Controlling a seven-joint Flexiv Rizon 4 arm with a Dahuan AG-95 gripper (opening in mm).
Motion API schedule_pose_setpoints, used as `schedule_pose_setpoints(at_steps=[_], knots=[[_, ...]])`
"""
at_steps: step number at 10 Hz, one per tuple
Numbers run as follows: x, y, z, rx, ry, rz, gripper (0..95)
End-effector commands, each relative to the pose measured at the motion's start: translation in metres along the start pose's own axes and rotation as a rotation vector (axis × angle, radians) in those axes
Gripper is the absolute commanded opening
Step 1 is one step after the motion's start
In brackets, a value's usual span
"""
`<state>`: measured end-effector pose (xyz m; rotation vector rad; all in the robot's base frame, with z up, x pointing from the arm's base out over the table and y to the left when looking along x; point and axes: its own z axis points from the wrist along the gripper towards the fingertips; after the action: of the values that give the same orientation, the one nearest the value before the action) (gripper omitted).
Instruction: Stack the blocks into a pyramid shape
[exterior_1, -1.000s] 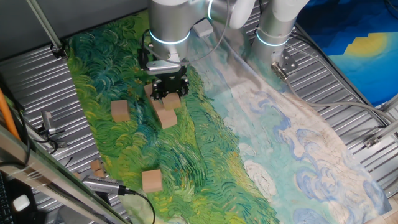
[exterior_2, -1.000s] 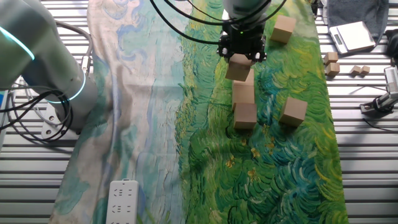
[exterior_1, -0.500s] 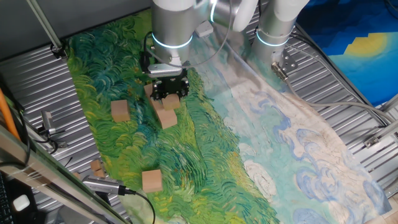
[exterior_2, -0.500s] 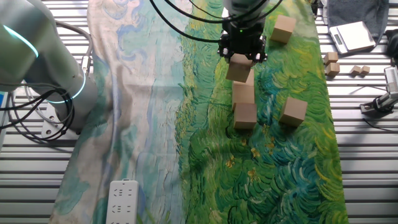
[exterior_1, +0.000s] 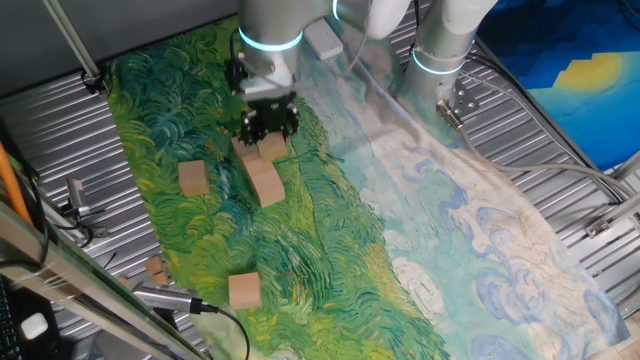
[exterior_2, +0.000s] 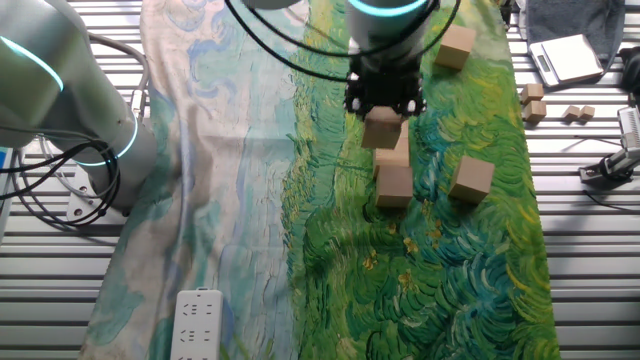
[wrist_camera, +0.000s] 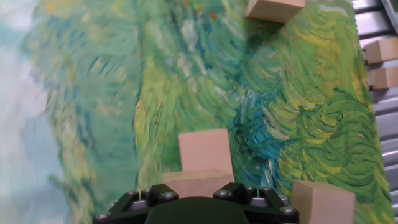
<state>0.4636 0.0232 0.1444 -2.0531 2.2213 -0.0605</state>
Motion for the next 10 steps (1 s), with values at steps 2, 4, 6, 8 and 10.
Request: schedule_pose_setpoints(at_steps=[2, 4, 6, 8, 10], knots=[[0.01, -0.011, 0.018, 0.016, -0.012, -0.032, 0.0], [0.019, -0.022, 0.023, 0.02, -0.013, -0.052, 0.0], [0.028, -0.028, 0.024, 0.026, -0.02, -0.054, 0.0], [0.03, -0.03, 0.026, 0.033, -0.021, -0.041, 0.0], [0.03, -0.03, 0.028, 0.04, -0.025, -0.032, 0.0]])
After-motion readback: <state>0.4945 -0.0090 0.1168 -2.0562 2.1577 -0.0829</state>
